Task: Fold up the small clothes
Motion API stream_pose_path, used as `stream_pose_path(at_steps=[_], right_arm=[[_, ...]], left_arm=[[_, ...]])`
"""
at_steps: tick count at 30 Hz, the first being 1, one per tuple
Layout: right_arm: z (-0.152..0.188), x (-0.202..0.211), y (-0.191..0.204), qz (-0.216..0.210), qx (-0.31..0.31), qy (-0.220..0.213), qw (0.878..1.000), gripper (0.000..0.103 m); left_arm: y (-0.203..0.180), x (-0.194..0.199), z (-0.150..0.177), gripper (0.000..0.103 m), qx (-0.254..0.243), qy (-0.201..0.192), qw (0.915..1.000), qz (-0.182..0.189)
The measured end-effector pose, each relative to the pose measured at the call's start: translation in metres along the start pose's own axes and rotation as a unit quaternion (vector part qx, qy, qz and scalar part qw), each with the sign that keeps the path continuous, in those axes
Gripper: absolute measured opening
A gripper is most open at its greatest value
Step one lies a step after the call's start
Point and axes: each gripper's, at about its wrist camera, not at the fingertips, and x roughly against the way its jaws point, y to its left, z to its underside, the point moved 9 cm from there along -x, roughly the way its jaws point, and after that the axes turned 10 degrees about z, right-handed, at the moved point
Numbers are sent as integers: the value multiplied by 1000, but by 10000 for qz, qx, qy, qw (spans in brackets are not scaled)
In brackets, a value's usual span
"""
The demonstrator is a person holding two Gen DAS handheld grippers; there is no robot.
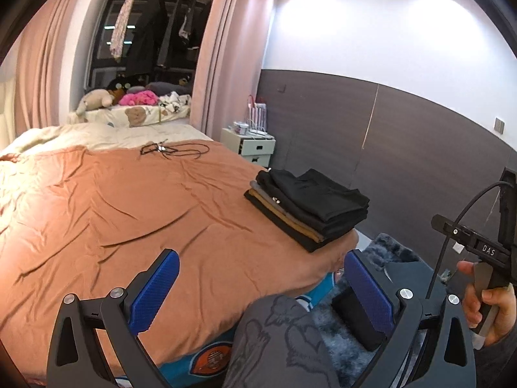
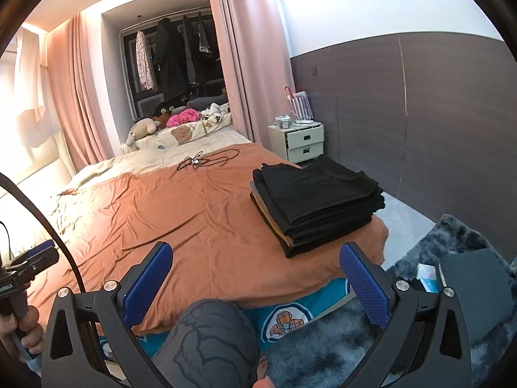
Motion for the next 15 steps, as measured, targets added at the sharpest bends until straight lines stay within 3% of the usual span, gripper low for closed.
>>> stream_pose_path(at_steps=[15], right_arm=[[48, 40, 29, 9, 254, -128, 9996, 103]], left_arm=[[22, 66, 41, 102, -78, -407, 9980, -482]])
